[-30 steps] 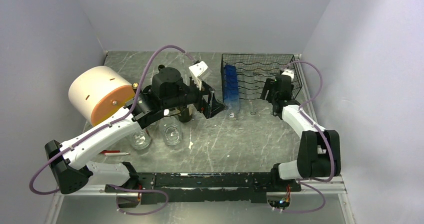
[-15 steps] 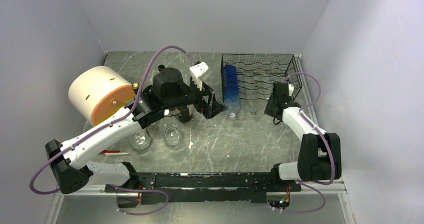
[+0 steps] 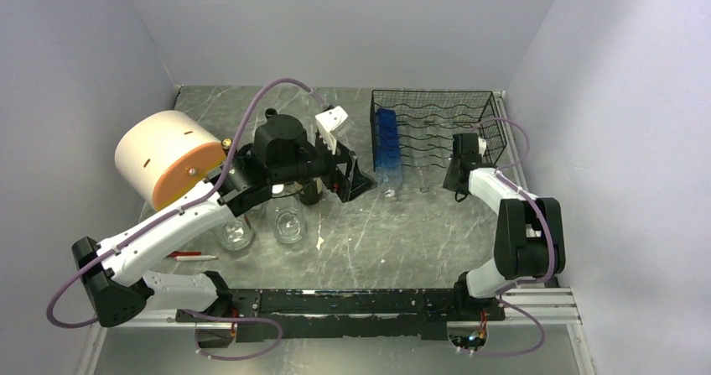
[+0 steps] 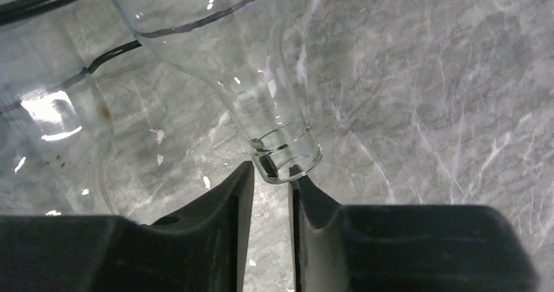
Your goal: Put the wine bottle on the wine rack
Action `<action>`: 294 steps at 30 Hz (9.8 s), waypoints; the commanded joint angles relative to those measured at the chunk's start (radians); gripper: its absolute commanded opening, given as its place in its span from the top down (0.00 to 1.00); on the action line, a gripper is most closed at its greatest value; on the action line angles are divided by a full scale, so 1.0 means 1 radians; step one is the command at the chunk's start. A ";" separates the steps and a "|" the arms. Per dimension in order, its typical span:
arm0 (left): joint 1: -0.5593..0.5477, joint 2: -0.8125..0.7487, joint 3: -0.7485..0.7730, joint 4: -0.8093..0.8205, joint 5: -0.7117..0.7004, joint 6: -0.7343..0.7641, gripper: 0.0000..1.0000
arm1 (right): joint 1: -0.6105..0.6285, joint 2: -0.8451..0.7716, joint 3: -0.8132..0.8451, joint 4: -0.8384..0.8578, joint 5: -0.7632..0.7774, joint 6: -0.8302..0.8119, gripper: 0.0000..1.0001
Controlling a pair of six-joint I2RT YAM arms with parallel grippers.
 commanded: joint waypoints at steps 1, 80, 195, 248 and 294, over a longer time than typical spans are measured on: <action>0.001 -0.042 0.017 -0.017 -0.021 0.011 0.01 | -0.005 0.001 0.042 0.053 -0.022 0.010 0.64; 0.002 -0.392 -0.059 -0.109 -0.901 -0.036 0.01 | 0.856 0.196 0.590 0.352 -0.258 -0.245 0.61; 0.015 0.181 -0.001 0.421 0.060 1.869 0.93 | 0.864 -0.636 0.619 -0.660 0.015 0.016 0.27; 0.003 0.207 0.073 0.334 -0.307 1.010 0.01 | 0.513 -0.466 0.422 -0.484 0.184 0.110 1.00; 0.073 -0.004 -0.221 0.279 0.163 0.080 0.09 | 0.078 -0.579 0.007 -0.394 -0.093 0.339 1.00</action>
